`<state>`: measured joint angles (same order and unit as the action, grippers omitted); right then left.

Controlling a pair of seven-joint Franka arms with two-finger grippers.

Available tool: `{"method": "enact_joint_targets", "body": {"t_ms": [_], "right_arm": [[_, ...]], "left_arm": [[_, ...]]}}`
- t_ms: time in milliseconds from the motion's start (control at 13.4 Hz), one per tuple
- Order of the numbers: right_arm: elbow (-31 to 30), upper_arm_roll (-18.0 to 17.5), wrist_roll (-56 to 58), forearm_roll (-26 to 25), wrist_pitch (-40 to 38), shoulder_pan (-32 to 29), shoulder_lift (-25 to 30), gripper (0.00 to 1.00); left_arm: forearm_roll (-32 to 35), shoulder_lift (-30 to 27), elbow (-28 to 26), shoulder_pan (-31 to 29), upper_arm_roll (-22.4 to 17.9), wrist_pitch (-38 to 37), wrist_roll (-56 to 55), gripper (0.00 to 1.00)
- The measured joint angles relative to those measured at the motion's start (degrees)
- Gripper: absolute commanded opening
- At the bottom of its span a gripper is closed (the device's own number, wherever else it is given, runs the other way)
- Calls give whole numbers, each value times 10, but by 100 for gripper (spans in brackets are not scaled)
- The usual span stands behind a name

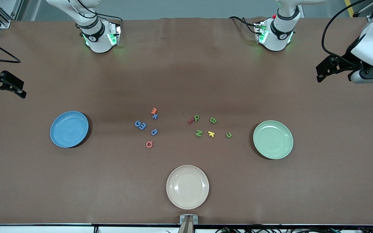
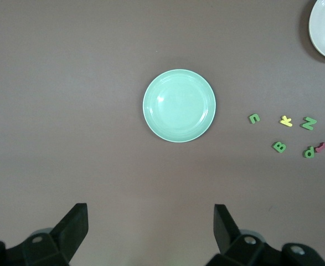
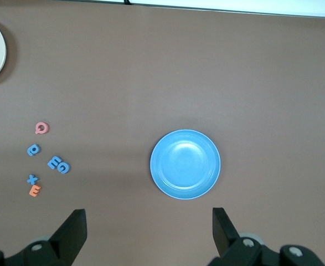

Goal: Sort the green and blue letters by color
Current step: 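Move both grippers out from rest toward the scattered foam letters, then grasp the green n with the left gripper while the right gripper grasps blue G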

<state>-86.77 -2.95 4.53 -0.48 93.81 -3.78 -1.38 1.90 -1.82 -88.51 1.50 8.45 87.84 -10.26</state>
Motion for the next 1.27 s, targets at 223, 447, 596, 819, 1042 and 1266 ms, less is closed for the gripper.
{"method": "enact_joint_targets", "body": {"t_ms": [223, 447, 596, 819, 1042, 1266], "right_arm": [[0, 0, 0, 0, 0, 0, 0, 100], [0, 0, 0, 0, -1, 0, -1, 100], [0, -2, 0, 0, -6, 1, -5, 100], [0, -8, 0, 0, -15, 13, -24, 100], [0, -10, 0, 1, -14, 35, -45, 100], [-1, -11, 0, 1, -18, 66, -66, 100]], "left_arm": [[0, 0, 0, 0, 0, -1, 0, 100], [0, 2, 0, 1, 0, -1, 0, 100], [-3, 24, -2, 6, 5, 13, 0, 100], [-4, 95, -10, 27, 33, 89, -50, 100], [-4, 187, -24, 72, 38, 180, -184, 100], [23, 277, -28, 115, 39, 254, -306, 99]]}}
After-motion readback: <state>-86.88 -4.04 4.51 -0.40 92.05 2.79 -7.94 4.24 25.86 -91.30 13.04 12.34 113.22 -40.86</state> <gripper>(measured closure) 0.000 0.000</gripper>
